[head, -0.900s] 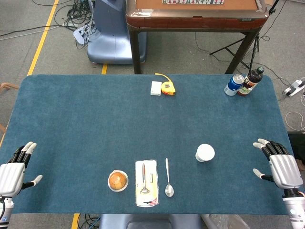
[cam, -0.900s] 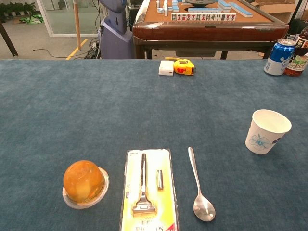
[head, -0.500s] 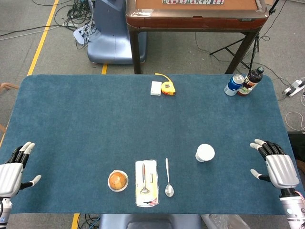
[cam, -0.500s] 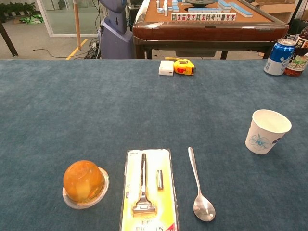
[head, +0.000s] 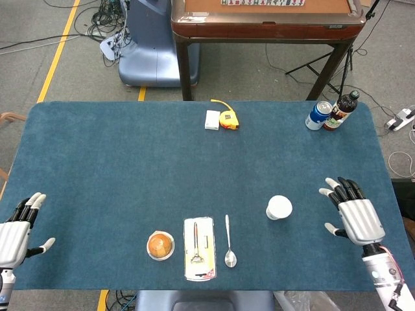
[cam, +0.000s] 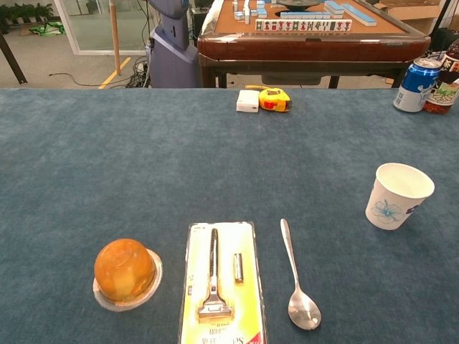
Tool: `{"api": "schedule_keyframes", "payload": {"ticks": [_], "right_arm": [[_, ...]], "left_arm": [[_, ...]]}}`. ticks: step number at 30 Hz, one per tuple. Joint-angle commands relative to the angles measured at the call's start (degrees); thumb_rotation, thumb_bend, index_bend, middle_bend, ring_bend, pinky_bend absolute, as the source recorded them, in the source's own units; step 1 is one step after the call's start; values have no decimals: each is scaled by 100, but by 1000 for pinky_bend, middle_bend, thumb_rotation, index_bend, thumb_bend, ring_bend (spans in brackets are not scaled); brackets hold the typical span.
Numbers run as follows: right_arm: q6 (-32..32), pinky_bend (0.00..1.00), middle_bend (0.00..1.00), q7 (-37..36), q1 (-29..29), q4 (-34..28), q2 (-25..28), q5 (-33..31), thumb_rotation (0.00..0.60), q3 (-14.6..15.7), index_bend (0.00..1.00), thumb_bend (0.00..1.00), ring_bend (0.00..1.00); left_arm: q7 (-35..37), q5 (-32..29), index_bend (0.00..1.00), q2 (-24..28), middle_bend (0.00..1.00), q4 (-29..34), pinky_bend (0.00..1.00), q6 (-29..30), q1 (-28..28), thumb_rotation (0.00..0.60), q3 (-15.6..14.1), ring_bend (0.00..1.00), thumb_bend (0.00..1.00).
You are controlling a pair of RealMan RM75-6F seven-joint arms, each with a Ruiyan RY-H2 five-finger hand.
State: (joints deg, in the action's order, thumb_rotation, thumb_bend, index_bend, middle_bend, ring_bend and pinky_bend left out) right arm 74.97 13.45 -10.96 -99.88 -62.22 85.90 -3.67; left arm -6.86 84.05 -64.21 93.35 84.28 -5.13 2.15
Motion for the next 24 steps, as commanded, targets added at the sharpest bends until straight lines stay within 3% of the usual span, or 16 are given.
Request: {"api": "schedule_keyframes", "payload": {"ticks": [1, 12, 24], "right_arm": [[-286, 84, 93, 488, -254, -265, -15, -189, 600, -127, 259, 0, 13], [-1181, 47, 9, 1743, -905, -680, -134, -1215, 600, -276, 259, 0, 0], [-1432, 35, 0, 2169, -1291, -538, -621, -1841, 600, -229, 240, 0, 0]], "left_arm": [[8, 14, 39, 9, 99, 12, 406, 20, 10, 600, -2, 90, 134], [125, 3, 43, 69, 99, 45, 406, 46, 46, 600, -4, 90, 134], [280, 1, 69, 126, 99, 57, 406, 39, 54, 600, 5, 90, 134]]}}
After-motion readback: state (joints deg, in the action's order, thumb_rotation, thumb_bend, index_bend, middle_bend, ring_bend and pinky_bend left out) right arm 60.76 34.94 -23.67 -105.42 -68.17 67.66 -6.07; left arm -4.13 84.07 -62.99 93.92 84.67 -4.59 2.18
